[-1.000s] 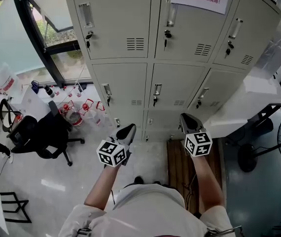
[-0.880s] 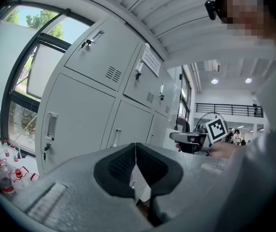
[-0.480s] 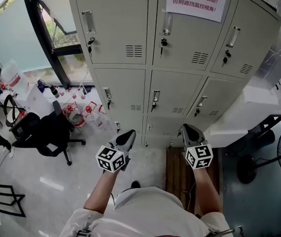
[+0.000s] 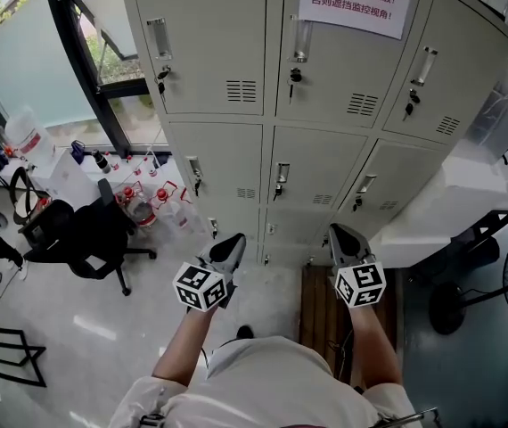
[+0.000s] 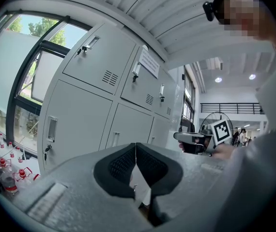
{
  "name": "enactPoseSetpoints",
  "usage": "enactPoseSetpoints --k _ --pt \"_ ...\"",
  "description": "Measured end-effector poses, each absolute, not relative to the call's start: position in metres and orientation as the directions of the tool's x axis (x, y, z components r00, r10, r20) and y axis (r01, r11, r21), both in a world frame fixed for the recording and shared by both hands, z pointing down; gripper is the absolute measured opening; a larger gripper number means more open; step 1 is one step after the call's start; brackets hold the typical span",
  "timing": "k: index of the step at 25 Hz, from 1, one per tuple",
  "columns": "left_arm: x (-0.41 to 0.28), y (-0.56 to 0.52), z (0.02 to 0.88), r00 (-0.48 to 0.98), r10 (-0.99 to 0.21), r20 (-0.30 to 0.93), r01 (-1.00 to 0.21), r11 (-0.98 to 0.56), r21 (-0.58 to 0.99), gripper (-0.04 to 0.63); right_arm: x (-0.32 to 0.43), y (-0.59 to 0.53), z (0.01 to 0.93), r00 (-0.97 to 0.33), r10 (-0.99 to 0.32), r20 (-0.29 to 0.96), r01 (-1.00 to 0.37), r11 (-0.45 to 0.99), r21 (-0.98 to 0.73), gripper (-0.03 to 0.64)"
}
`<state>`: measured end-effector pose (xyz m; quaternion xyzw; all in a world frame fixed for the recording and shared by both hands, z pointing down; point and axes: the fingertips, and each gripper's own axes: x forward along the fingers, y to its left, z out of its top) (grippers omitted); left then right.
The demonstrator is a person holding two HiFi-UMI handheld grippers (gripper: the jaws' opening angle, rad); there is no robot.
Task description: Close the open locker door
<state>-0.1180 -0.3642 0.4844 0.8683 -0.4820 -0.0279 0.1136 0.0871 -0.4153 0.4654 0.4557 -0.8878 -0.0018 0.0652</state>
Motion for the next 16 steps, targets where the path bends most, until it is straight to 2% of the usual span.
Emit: enactPoseSetpoints --k 16 --pt "-0.1173 -0.3681 0.4861 0.527 -0.847 0.066 -0.834 -0.502 0.230 0.015 0.0843 -0.4179 0.4661 -0.588 -0.800 0.121 -0.800 0.597 0.063 0.002"
